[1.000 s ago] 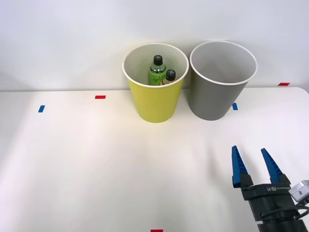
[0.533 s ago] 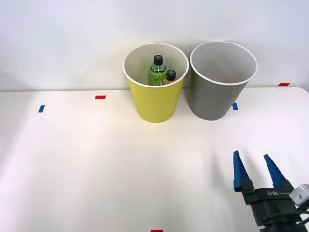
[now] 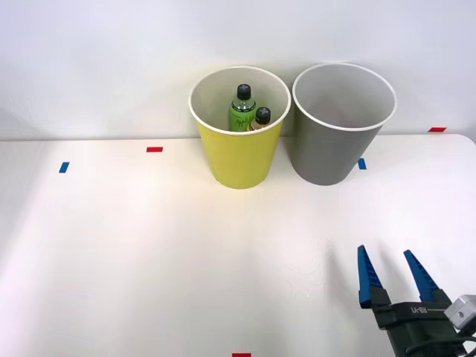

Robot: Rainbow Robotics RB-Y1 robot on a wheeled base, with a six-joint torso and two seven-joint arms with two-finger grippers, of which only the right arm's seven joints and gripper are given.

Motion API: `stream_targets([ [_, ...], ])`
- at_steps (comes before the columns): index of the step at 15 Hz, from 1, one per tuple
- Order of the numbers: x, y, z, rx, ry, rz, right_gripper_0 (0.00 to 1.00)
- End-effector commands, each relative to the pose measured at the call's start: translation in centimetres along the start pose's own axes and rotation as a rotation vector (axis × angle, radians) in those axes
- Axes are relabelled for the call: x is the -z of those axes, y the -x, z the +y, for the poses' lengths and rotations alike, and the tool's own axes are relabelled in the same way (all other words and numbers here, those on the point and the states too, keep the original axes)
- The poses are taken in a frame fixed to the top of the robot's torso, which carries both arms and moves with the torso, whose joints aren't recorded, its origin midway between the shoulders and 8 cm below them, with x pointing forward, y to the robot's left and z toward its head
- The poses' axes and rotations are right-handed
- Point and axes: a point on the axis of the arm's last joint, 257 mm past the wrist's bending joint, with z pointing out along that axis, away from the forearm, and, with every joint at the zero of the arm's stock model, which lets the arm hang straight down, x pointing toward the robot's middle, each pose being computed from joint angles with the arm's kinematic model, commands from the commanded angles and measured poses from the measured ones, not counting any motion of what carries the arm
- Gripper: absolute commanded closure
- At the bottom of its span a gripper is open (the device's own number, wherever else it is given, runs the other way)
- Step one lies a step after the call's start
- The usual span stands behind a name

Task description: Put cans in the gray bin, plastic bottles in the light green bin

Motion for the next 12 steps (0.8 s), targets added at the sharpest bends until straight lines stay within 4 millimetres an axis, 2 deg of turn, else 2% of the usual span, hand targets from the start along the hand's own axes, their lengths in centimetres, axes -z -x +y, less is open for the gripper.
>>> stream_targets([
  [1, 0.8, -2.0, -0.7, -0.014, 0.017, -0.010, 0.00],
  [3, 1.4, -2.9, -0.3, -0.011, 0.060, -0.029, 0.00],
  [6, 2.9, -3.2, 1.2, 0.043, 0.100, -0.032, 0.00],
  [12, 6.0, -3.5, 2.9, 0.097, 0.122, -0.042, 0.00],
])
